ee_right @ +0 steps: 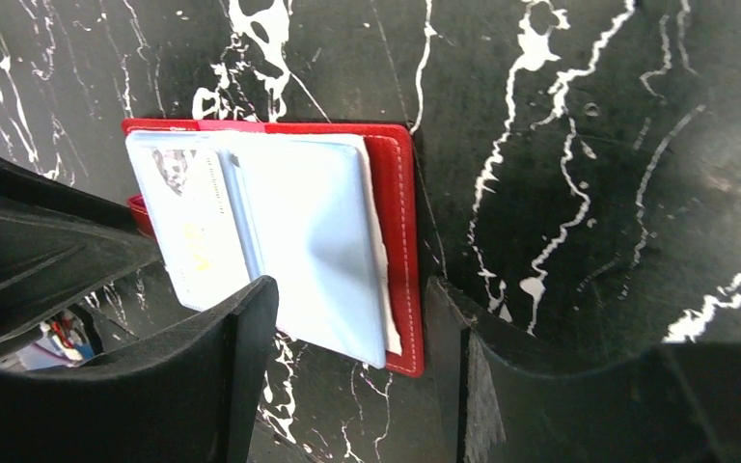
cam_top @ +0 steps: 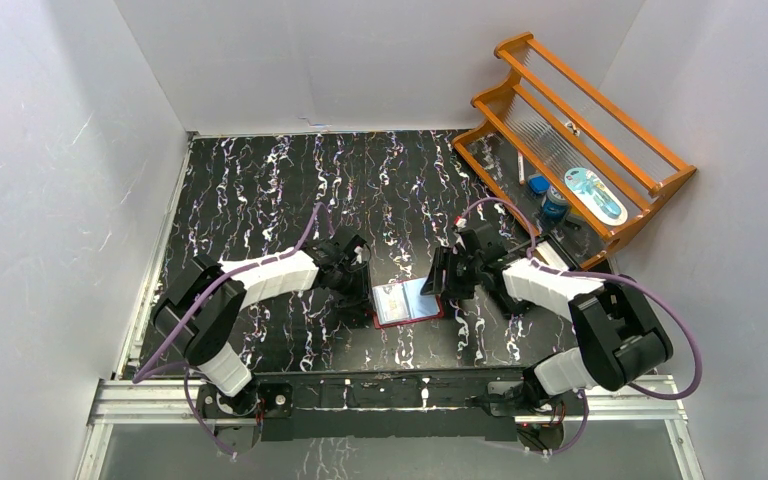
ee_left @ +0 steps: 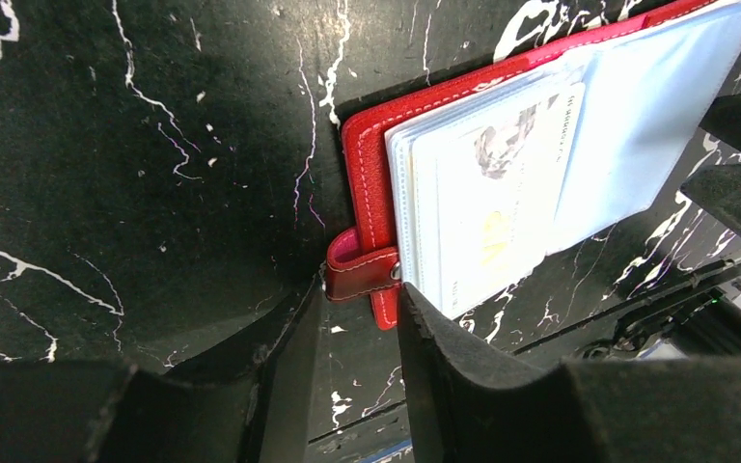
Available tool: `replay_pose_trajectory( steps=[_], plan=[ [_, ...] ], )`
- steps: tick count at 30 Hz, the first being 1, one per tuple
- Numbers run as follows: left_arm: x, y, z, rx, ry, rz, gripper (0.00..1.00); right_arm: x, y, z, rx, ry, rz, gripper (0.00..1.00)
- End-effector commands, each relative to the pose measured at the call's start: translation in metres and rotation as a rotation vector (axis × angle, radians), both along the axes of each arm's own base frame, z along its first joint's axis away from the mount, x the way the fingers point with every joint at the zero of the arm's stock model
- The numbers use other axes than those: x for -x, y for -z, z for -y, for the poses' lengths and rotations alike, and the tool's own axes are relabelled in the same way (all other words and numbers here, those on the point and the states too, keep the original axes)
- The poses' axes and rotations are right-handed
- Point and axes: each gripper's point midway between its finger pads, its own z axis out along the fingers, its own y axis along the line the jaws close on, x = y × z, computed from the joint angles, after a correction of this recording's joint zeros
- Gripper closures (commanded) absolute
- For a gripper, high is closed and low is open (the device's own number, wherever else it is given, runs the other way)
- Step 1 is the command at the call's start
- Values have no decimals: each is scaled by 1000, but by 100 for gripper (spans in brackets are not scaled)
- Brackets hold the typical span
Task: Put the credit cards into the card holder
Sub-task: Close the card holder at the center of the board.
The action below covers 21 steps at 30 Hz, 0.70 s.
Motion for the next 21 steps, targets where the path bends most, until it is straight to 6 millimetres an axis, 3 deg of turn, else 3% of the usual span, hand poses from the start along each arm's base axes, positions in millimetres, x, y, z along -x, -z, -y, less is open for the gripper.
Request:
replay_pose_trajectory(
  steps=[1,10,21],
  plan=[
    [3,8,-6,-32,20,-1,69,0,-1,-14,-79,-36,-6,34],
    [4,11,-3,-18,33,-8,93,4,-34,-47,-329,-64,-21,35],
    [4,8,-1,-5,33,-3,100,2,-89,-60,-486,-69,32,35]
  ],
)
